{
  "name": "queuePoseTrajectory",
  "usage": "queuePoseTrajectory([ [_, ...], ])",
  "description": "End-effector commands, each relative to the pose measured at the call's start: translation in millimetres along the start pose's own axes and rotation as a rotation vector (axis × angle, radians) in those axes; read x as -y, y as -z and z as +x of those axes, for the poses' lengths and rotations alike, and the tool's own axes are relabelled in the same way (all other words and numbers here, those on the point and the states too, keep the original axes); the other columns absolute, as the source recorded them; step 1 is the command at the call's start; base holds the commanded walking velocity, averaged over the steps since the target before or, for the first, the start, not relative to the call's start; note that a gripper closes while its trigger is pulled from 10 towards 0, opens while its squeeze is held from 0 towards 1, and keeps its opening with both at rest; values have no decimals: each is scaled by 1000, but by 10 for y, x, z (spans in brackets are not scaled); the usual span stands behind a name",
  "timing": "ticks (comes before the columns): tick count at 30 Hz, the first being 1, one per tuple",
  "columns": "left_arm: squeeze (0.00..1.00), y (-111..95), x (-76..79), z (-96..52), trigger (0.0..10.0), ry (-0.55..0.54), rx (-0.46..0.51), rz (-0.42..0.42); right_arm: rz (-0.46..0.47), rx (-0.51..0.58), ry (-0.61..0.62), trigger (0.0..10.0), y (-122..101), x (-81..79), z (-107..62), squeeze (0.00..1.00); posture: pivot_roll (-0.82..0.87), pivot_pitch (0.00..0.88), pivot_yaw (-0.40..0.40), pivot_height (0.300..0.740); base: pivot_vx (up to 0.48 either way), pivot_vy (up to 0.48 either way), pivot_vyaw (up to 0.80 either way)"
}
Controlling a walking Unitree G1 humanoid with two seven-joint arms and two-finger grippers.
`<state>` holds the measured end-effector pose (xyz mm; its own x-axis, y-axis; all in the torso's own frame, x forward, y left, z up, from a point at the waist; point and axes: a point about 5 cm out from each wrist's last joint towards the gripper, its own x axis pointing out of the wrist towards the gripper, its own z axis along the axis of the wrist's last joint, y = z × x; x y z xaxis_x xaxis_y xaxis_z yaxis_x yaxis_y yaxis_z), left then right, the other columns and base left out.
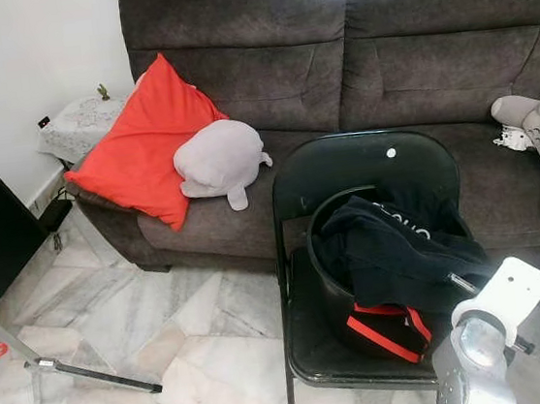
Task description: Hang hanger
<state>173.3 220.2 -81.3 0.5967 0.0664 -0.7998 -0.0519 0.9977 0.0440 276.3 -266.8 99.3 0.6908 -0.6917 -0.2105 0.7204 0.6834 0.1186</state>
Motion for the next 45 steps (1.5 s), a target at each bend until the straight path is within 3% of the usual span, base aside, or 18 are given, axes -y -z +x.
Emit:
queuePoseTrajectory([
  [1,0,48,-49,-13,10000,-8,-28,20,-10,68,12,10000,-122,-9,19,0,-82,45,86,740,0,0,0],
  [7,0,58,-47,-16,10000,-9,-28,20,-30,240,-70,10000,-414,-194,-40,0,-87,37,85,740,0,0,0],
  [9,0,60,-48,-16,10000,-9,-29,20,-29,250,-78,10000,-430,-209,-49,0,-87,36,85,740,0,0,0],
  [10,0,64,-48,-17,10000,-10,-28,20,-42,288,-123,10000,-492,-306,-101,0,-87,33,84,740,0,0,0],
  [14,0,71,-48,-19,10000,-12,-28,20,-99,384,-175,10000,-586,-448,-212,0,-87,29,83,740,0,0,198],
  [20,0,79,-44,-21,10000,-13,-27,18,-139,419,-203,10000,-606,-507,-241,0,-85,24,79,740,0,0,794],
  [28,0,76,-39,-20,10000,-14,-26,15,-175,469,-130,10000,-747,-431,-172,0,-86,24,77,740,0,0,794],
  [34,0,69,-45,-19,10000,-16,-23,14,-250,590,-201,10000,-935,-619,-256,0,-84,35,79,740,0,0,794],
  [38,0,65,-49,-19,10000,-18,-22,14,-271,678,-350,10000,-1044,-882,-426,0,-81,41,81,740,0,0,794],
  [43,0,61,-54,-18,10000,-20,-22,16,-310,867,-799,10000,-1170,-1441,-1020,0,-85,49,84,740,0,0,794],
  [44,0,61,-54,-18,10000,-20,-22,16,-310,867,-799,10000,-1170,-1441,-1020,0,-85,49,84,740,0,0,794],
  [45,0,59,-54,-18,10000,-20,-23,17,-292,875,-883,10000,-1172,-1515,-1132,0,-86,51,84,740,0,0,794],
])
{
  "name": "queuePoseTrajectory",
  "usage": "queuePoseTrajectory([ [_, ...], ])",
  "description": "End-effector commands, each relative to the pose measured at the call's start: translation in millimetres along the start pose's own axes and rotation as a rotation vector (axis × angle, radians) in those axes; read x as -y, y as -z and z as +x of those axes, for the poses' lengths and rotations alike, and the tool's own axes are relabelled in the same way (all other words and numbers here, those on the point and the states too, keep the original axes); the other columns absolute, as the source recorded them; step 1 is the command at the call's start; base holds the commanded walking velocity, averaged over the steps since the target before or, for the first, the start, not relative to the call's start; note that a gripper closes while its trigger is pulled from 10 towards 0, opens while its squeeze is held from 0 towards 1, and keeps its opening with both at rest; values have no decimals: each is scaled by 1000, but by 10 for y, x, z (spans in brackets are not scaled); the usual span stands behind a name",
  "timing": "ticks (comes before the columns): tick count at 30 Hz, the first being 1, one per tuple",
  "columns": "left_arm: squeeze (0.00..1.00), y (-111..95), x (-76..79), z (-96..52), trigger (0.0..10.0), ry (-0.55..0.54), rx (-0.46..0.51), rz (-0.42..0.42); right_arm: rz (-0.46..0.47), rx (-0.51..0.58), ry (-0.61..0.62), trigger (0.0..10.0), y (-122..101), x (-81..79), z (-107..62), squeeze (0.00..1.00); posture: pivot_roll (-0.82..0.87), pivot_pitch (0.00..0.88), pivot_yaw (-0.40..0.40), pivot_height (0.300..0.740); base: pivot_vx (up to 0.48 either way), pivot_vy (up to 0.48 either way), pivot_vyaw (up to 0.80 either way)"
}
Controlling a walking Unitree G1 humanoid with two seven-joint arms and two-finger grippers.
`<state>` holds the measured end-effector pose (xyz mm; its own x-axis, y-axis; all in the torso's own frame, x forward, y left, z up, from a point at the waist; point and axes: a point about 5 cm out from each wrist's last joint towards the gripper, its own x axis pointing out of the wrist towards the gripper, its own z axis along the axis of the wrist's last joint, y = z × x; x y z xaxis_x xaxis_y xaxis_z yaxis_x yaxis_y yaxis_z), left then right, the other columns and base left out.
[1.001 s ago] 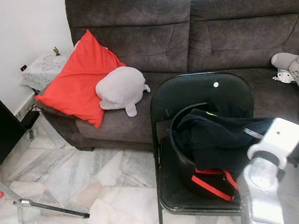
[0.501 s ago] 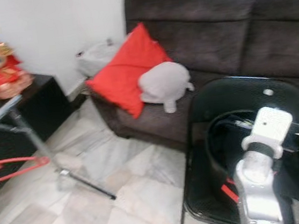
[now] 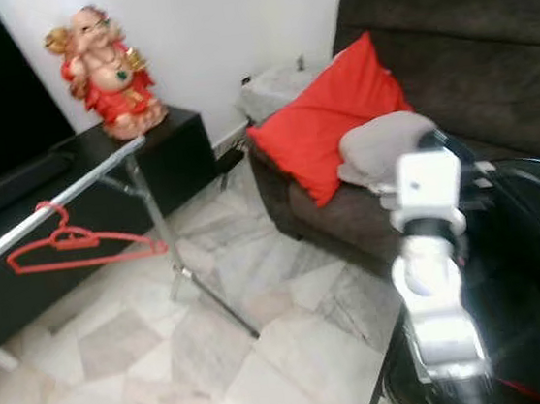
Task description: Hang hanger
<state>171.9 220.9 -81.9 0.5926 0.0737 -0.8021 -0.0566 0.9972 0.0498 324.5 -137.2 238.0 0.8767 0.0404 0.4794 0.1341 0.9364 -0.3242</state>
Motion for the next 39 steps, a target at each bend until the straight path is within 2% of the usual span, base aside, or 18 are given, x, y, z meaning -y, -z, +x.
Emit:
queuePoseTrajectory([
  [1,0,45,-46,-14,10000,-13,-18,17,32,132,-98,10000,-270,-165,2,0,-86,51,84,740,0,0,794],
  [2,0,44,-46,-14,10000,-13,-18,17,64,161,-161,10000,-344,-257,-5,0,-86,51,84,740,0,0,794],
  [3,0,40,-43,-12,10000,-13,-18,18,162,235,-451,10000,-573,-624,-127,0,-85,54,81,740,0,0,794],
  [4,0,39,-41,-11,10000,-13,-18,17,203,257,-579,10000,-654,-767,-211,0,-85,54,81,740,0,0,794],
  [5,0,39,-41,-11,10000,-13,-18,17,203,257,-579,10000,-654,-767,-211,0,-85,54,81,740,0,0,794],
  [7,0,34,-33,-9,10000,-14,-16,15,327,250,-833,10000,-711,-997,-472,0,-80,55,76,740,0,0,684],
  [10,0,31,-27,-8,10000,-13,-16,13,351,185,-849,10000,-597,-1015,-517,0,-76,56,75,740,0,0,192],
  [12,0,29,-25,-7,10000,-12,-15,13,345,84,-727,10000,-355,-926,-459,0,-80,59,74,740,0,0,0],
  [14,0,29,-25,-7,10000,-12,-15,13,345,84,-727,10000,-355,-926,-459,0,-80,59,74,740,0,0,0],
  [17,0,30,-32,-8,10000,-14,-17,12,371,-174,-442,10000,213,-627,-375,0,-82,62,76,740,0,0,0],
  [18,0,30,-32,-8,10000,-14,-17,12,371,-174,-442,10000,213,-627,-375,0,-82,62,76,740,0,0,0],
  [19,0,31,-40,-9,10000,-15,-18,14,439,-363,-181,10000,658,-350,-450,0,-78,62,78,740,0,0,0],
  [20,0,31,-43,-9,10000,-16,-18,15,452,-430,-94,10000,806,-268,-507,0,-78,62,78,740,0,0,0],
  [24,0,31,-43,-9,10000,-16,-18,16,461,-472,-50,10000,891,-217,-554,0,-78,62,78,740,0,0,0],
  [26,0,32,-56,-12,10000,-20,-17,20,500,-617,51,10000,1167,-159,-798,0,-67,65,82,740,0,0,0],
  [28,0,32,-56,-12,10000,-20,-17,20,500,-617,51,10000,1167,-159,-798,0,-67,65,82,740,0,0,0],
  [30,0,32,-69,-14,10000,-25,-16,25,514,-678,76,10000,1266,-187,-945,0,-65,66,82,740,0,0,0],
  [39,0,37,-80,-18,10000,-35,-9,25,501,-670,81,10000,1305,-236,-899,0,-63,51,77,740,0,0,0],
])
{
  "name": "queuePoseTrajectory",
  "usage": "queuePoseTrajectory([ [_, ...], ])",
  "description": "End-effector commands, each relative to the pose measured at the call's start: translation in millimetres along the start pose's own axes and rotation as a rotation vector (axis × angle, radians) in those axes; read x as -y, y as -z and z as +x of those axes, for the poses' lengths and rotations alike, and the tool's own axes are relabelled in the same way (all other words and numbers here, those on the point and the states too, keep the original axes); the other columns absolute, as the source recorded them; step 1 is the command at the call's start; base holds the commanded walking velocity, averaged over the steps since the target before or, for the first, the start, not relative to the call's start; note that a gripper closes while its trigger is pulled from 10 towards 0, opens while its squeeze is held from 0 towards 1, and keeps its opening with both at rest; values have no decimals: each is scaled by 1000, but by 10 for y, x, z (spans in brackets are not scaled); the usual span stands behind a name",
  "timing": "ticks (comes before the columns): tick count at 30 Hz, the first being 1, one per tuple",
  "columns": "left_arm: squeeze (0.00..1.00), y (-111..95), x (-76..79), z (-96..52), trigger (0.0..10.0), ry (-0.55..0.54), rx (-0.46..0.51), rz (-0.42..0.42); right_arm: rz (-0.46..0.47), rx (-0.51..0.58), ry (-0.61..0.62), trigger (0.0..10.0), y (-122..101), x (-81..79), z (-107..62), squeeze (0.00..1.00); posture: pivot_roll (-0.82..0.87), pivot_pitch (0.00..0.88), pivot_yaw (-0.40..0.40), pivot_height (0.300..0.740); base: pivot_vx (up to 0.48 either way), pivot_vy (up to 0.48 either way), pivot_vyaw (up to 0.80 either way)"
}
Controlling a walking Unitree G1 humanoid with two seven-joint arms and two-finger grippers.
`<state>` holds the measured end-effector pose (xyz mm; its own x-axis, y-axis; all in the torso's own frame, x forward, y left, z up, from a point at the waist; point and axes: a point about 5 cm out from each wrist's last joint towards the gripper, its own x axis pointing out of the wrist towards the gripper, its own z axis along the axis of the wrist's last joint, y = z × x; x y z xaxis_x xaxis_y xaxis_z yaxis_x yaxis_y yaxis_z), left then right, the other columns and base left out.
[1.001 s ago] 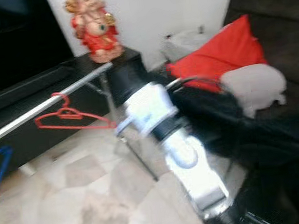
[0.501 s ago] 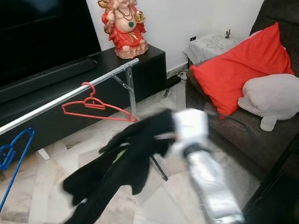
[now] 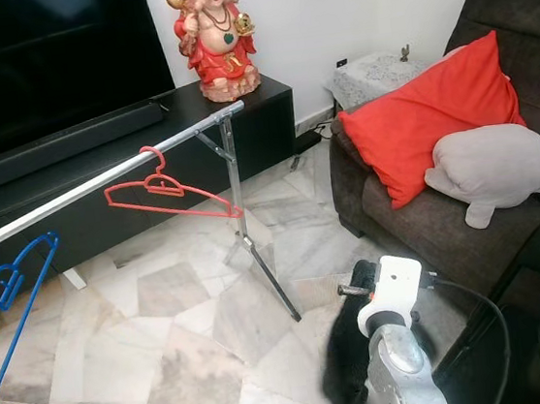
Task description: Hang hanger
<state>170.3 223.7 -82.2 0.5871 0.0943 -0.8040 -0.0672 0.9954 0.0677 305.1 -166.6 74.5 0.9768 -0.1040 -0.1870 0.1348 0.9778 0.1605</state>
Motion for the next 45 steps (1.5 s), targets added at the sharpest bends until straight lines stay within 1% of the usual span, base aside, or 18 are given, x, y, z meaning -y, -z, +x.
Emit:
queuePoseTrajectory([
  [1,0,24,-53,-12,10000,-16,-3,23,5,33,-10,10000,-60,-39,29,0,-63,51,77,740,0,0,0],
  [6,0,37,-53,-15,10000,-24,-5,11,-22,34,7,10000,-52,22,26,0,-66,42,80,740,0,0,0],
  [10,0,34,-54,-17,10000,-36,7,4,-34,51,-2,10000,-84,29,30,0,-71,35,78,740,0,0,0],
  [12,0,10,-64,-21,10000,-60,43,7,-42,54,-4,10000,-85,31,34,0,-71,33,77,740,0,0,0],
  [14,0,-32,-103,-35,10000,-140,100,54,-44,52,-4,10000,-77,39,39,0,-68,26,76,740,0,0,0],
  [15,0,-32,-103,-35,10000,-140,100,54,-44,52,-4,10000,-77,39,39,0,-68,26,76,740,0,0,0],
  [16,0,-48,-121,-45,10000,-182,128,73,-51,53,-2,10000,-76,43,43,0,-67,23,75,740,0,0,0],
  [17,0,-53,-127,-49,10000,-196,137,79,-53,54,-2,10000,-76,44,44,0,-67,22,76,740,0,0,0],
  [18,0,-48,-126,-52,10000,-201,142,59,-56,56,-2,10000,-79,43,46,0,-66,20,76,740,0,0,0],
  [20,0,-34,-116,-49,10000,-184,133,35,-58,58,-3,10000,-81,41,47,0,-63,17,76,740,0,0,0],
  [23,0,-33,-93,-43,10000,-134,124,54,-81,67,-7,10000,-91,36,46,0,-64,14,77,740,0,0,0],
  [24,0,-23,-91,-45,10000,-141,124,46,-106,88,0,10000,-111,44,41,0,-62,12,76,740,0,0,475],
  [26,0,-11,-90,-46,10000,-148,119,41,-106,104,2,10000,-132,42,42,0,-65,12,75,740,0,0,794],
  [30,0,-9,-84,-44,10000,-145,115,43,-112,99,-9,10000,-129,39,50,0,-59,16,73,740,0,0,798],
  [38,0,-20,-81,-42,10000,-155,121,16,-110,92,-15,10000,-98,25,57,0,-52,32,67,740,0,0,800],
  [45,0,-56,-74,-50,10000,-165,167,-6,-112,34,-9,10000,59,77,58,0,-51,38,64,740,0,0,800],
])
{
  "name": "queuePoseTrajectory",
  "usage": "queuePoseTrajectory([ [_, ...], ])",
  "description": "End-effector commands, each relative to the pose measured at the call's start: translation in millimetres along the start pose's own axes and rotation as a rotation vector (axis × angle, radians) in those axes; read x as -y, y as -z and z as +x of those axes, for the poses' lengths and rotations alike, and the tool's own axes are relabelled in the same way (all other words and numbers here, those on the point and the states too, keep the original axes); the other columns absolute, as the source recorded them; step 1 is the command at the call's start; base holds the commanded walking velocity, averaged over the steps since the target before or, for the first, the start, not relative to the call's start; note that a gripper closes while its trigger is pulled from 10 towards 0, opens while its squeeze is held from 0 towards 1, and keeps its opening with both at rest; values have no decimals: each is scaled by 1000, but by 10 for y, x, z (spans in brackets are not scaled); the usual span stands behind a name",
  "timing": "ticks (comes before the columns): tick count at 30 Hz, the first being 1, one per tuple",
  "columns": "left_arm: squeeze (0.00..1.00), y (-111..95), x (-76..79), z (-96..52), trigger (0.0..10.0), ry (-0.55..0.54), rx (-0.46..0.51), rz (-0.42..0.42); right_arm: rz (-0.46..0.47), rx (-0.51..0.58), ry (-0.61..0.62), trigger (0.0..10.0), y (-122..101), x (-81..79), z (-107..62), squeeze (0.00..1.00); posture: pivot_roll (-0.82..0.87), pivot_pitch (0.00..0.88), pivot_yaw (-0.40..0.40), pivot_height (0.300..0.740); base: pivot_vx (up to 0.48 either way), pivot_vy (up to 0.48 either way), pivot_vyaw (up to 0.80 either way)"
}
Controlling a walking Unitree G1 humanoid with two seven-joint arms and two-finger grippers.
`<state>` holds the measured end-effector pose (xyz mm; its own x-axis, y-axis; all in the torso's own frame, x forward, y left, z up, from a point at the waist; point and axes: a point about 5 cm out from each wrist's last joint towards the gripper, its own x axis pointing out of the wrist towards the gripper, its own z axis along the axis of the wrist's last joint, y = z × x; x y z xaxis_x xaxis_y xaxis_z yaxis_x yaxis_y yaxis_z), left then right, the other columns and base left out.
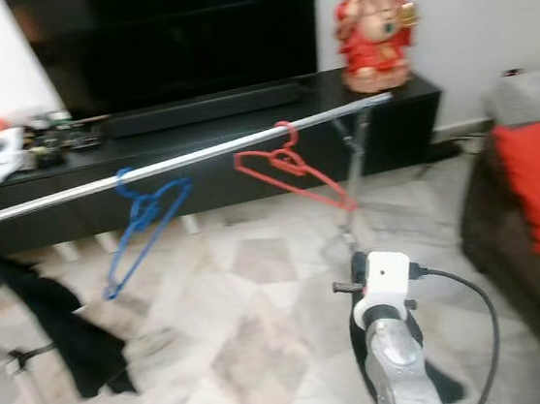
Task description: Hang hanger
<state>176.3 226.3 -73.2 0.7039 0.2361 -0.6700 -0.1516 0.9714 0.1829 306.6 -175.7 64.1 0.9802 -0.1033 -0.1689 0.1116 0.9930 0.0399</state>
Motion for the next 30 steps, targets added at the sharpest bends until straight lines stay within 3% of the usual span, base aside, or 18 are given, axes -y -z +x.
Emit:
queuePoseTrajectory([
  [1,0,37,-44,-19,10000,-28,4,-33,9,-6,-12,10000,26,-16,16,0,-49,38,62,740,0,0,800],
  [9,0,-63,25,-45,10000,22,139,-96,6,-176,-8,10000,438,58,-24,0,-47,40,52,740,0,0,173],
  [10,0,-172,12,-18,10000,27,181,-87,4,-185,-7,10000,469,64,-36,0,-38,40,49,740,0,0,0],
  [12,0,-774,-96,80,10000,41,386,-58,-4,-191,-12,10000,510,66,-59,0,-31,41,47,740,0,0,0],
  [14,0,-1159,-149,19,10000,43,554,-80,8,-184,-3,10000,526,90,-81,0,-37,46,39,740,0,0,0],
  [22,0,-1392,23,-259,10000,87,753,-106,3,-216,9,10000,653,182,-142,0,-17,57,0,740,0,0,0],
  [30,0,-1438,58,-407,10000,103,776,-116,-16,-220,-41,10000,660,74,-120,0,2,65,-14,740,32,0,0],
])
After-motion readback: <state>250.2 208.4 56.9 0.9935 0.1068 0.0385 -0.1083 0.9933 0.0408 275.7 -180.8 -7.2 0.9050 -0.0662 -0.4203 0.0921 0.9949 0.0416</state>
